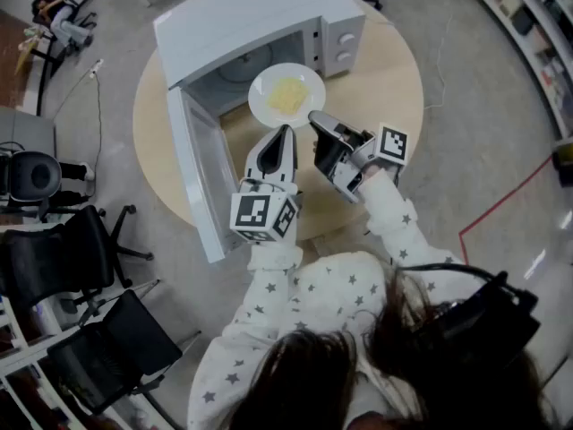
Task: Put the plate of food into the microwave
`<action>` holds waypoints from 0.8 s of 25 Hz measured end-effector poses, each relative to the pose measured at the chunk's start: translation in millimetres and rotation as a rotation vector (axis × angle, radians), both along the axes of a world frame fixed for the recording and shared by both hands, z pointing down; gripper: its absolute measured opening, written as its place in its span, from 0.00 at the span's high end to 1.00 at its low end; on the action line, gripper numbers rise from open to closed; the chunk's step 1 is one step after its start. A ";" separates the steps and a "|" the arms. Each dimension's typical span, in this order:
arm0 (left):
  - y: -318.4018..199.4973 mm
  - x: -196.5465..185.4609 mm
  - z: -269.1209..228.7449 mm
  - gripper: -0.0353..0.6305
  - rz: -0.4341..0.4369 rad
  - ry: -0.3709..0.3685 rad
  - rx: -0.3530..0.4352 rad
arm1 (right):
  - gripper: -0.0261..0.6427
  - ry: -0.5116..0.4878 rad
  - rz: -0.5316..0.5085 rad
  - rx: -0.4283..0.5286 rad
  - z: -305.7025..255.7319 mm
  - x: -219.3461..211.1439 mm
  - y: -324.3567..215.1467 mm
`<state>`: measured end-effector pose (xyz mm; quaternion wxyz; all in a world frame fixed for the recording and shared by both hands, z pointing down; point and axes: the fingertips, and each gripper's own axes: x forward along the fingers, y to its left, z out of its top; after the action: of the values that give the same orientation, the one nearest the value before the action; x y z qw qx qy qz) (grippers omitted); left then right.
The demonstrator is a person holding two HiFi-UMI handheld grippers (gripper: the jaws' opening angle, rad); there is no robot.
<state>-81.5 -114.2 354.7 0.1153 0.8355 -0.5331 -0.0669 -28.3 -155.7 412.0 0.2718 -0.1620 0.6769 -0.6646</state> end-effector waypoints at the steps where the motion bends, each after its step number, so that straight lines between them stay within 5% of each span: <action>1: 2.9 -1.5 3.1 0.94 -0.007 -0.005 -0.005 | 0.93 0.002 -0.007 -0.009 3.8 -0.9 2.6; 9: -22.9 -20.5 36.6 0.94 -0.080 -0.024 -0.066 | 0.93 0.048 -0.066 -0.032 36.5 -23.4 -39.6; 20: 10.0 8.5 33.9 0.94 -0.012 0.004 -0.084 | 0.93 0.059 0.022 -0.065 32.6 6.5 -1.8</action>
<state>-73.1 -104.1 388.6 0.1510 0.8265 -0.5403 -0.0470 -21.8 -157.5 444.6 0.2536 -0.1979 0.6610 -0.6780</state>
